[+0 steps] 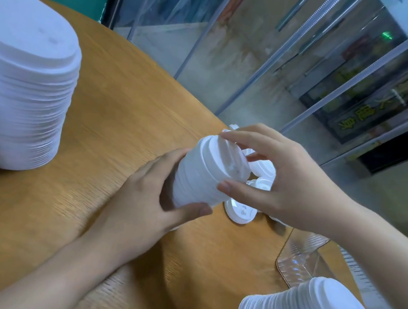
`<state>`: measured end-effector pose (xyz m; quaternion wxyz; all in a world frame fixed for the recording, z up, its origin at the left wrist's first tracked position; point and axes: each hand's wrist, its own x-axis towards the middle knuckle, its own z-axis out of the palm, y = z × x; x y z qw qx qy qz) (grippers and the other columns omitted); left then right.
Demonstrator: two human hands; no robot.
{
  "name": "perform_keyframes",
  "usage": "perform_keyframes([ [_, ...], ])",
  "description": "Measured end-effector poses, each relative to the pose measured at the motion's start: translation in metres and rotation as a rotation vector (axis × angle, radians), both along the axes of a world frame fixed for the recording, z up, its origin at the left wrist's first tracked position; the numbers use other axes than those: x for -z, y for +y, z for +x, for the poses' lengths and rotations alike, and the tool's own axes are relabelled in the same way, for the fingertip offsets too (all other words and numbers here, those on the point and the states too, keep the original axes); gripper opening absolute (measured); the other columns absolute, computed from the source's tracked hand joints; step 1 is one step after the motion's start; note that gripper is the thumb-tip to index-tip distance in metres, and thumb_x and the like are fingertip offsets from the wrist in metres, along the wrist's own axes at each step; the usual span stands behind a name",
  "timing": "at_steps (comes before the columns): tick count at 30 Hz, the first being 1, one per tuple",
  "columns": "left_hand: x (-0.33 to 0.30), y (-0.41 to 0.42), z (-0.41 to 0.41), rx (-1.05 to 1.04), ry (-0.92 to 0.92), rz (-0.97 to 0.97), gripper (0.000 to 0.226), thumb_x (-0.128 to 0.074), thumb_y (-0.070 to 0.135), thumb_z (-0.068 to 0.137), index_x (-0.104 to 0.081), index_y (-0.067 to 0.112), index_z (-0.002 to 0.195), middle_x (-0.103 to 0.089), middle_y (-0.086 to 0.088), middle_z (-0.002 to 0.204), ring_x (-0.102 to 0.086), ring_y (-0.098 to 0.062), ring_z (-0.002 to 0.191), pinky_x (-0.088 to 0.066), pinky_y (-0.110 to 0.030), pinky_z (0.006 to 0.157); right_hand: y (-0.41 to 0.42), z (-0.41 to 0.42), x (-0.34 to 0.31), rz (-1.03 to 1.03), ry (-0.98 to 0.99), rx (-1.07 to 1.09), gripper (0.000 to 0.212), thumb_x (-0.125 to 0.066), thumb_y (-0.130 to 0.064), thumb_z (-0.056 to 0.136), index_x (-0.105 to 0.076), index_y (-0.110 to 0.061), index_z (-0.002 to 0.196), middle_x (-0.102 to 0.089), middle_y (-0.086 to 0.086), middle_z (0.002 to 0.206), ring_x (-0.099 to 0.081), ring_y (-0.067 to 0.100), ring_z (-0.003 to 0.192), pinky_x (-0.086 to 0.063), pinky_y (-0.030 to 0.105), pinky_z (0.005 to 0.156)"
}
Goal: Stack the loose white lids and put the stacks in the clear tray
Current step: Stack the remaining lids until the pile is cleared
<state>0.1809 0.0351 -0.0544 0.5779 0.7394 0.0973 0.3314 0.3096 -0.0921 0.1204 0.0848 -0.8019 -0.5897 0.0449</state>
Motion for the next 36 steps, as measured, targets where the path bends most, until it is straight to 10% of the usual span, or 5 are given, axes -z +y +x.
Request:
perform_keyframes([
  [14,-0.002,0.001,-0.001,0.0,-0.008,0.035,0.08,-0.075,0.071,0.068,-0.052,0.042,0.139,-0.061,0.029,0.125,-0.057,0.001,0.116,-0.037,-0.006,0.092,-0.019,0.013,-0.012,-0.204,0.199,0.117,0.109,-0.077,-0.073,0.063,-0.028,-0.046,0.156,-0.048,-0.029,0.147,-0.051,-0.01,0.13,-0.045,0.012,0.103],
  [22,0.0,0.001,0.0,-0.01,0.007,0.041,0.081,-0.075,0.072,0.068,-0.051,0.044,0.14,-0.06,0.032,0.125,-0.055,0.005,0.117,-0.036,-0.004,0.091,-0.059,0.079,0.036,-0.507,-0.283,0.094,0.081,-0.059,-0.082,0.075,-0.054,-0.035,0.141,-0.059,-0.02,0.131,-0.056,0.009,0.12,-0.049,0.037,0.1],
  [36,-0.001,0.0,0.001,-0.024,-0.015,0.043,0.074,-0.073,0.073,0.067,-0.051,0.049,0.134,-0.062,0.03,0.12,-0.058,0.004,0.112,-0.039,-0.005,0.086,-0.067,0.121,0.092,-0.403,-0.317,-0.012,0.074,-0.072,-0.055,0.077,-0.059,-0.02,0.141,-0.056,0.001,0.128,-0.059,0.025,0.113,-0.051,0.039,0.096],
])
